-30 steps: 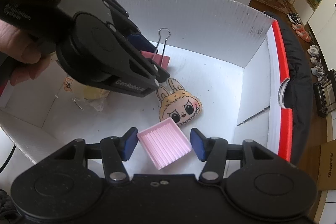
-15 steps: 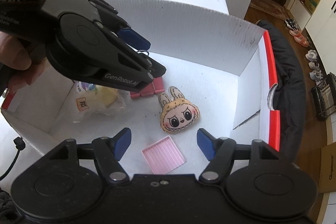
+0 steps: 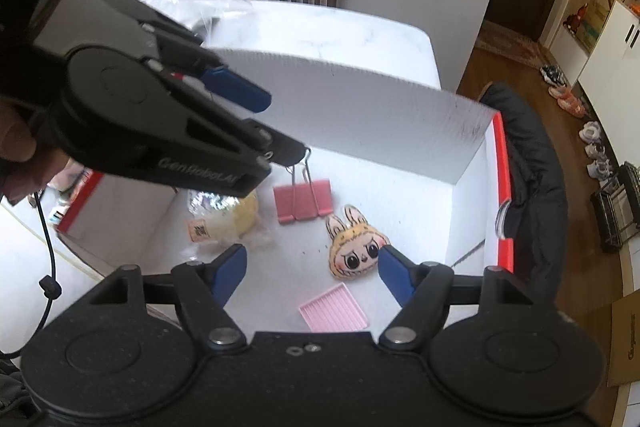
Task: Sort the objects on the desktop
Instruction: 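Open the left tool dropping the clip while the right tool releases the tray in the box, then withdraw both tools from the shoebox back toward the remaining pile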
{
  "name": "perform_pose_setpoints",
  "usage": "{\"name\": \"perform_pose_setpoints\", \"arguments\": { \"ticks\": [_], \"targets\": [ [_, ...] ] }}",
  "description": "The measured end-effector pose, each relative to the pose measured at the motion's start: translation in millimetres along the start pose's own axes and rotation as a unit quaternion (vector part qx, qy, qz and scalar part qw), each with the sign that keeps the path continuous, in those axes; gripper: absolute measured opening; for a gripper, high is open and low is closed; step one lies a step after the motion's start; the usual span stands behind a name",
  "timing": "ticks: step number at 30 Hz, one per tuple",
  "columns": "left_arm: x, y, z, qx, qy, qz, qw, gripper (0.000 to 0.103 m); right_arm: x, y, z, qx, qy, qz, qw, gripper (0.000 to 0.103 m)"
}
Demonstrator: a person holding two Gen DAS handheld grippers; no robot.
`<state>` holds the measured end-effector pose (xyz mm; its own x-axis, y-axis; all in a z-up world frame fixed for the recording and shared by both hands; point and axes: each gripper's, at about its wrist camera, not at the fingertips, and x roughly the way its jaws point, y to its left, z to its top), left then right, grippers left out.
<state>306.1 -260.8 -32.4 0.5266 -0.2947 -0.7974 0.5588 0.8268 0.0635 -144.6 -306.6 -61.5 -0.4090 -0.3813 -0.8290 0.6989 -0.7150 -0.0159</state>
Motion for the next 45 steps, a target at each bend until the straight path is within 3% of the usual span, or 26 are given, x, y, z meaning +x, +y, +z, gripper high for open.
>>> {"name": "perform_pose_setpoints", "arguments": {
  "ticks": [11,15,20,29,34,36,41,45],
  "targets": [
    [-52.4,14.5,-24.5,-0.019,-0.028,-0.005,0.9994,0.043,-30.1,27.5,7.7,-0.003,-0.041,0.0,0.999,0.079],
    [-67.3,23.1,-36.3,-0.025,-0.036,-0.005,0.999,0.06,-35.6,41.8,11.1,-0.006,-0.051,0.0,0.999,0.082],
    [-87.8,39.1,-53.9,-0.034,-0.044,-0.004,0.9985,0.06,-38.5,62.3,16.1,-0.005,-0.057,0.0,0.998,0.084],
    [-118.0,74.4,-88.1,-0.051,-0.053,0.0,0.9973,0.074,-34.9,102.5,27.3,0.005,-0.065,0.005,0.998,0.087],
    [-128.5,94.3,-111.5,-0.064,-0.052,-0.004,0.9966,0.076,-29.9,126.5,33.1,0.008,-0.065,0.005,0.998,0.088],
    [-133.3,102.0,-122.2,-0.068,-0.051,-0.004,0.9964,0.082,-27.6,136.3,35.2,0.01,-0.064,0.004,0.998,0.089],
    [-147.0,124.2,-153.7,-0.086,-0.052,-0.004,0.9949,0.084,-21.5,163.7,36.8,0.007,-0.06,0.006,0.998,0.094],
    [-158.1,143.4,-177.6,-0.097,-0.055,0.002,0.9938,0.094,-15.6,182.3,37.9,0.009,-0.057,0.004,0.998,0.095]
  ]
}}
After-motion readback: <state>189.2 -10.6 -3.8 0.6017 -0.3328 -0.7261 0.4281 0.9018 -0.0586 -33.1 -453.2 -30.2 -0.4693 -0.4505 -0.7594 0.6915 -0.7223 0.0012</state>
